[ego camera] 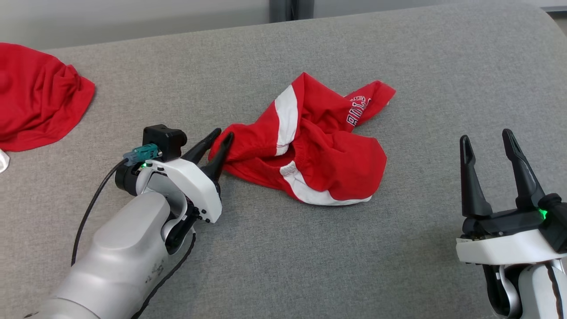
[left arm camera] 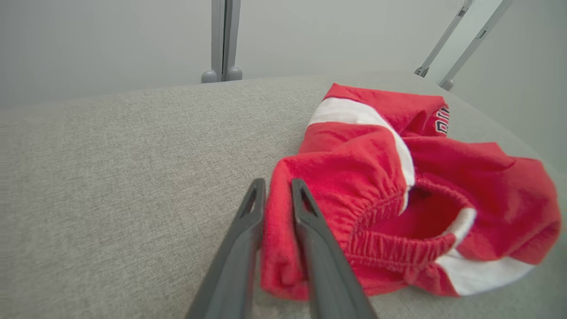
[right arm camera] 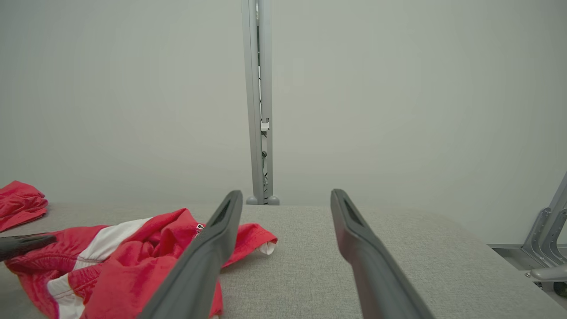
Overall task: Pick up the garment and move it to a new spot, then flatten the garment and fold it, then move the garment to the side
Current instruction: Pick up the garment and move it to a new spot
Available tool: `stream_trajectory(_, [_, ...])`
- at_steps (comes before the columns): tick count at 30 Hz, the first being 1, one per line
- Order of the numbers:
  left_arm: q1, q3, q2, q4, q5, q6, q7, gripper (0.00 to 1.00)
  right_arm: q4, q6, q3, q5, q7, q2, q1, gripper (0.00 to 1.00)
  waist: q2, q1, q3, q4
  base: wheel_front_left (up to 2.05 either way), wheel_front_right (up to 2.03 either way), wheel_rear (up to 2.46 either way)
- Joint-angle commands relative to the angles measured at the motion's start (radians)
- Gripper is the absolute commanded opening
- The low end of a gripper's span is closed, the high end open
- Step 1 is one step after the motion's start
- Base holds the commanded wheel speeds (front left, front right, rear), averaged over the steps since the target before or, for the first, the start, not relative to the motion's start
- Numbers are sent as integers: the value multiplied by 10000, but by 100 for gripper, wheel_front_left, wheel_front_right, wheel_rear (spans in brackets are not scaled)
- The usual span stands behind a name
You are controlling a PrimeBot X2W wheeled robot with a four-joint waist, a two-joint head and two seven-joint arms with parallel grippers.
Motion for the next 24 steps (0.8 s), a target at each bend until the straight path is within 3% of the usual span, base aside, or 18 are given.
stream_trajectory(1, [108, 67, 35, 21, 40, 10, -58, 100, 11, 1, -20, -45, -50, -63, -38, 100, 0, 0, -67, 68, 0, 0, 0])
stream_trajectory(12, [1430, 2382, 45, -1383, 1594, 128, -59, 100, 201, 1, -50, -268, -50, -61, 258, 100, 0, 0, -745, 494, 0, 0, 0])
stream_trajectory(24, [4412, 5755, -256, -3934, 4405, 1405, -39, 100, 442, 1, -57, -535, -50, -63, 603, 100, 0, 0, -1883, 951, 0, 0, 0])
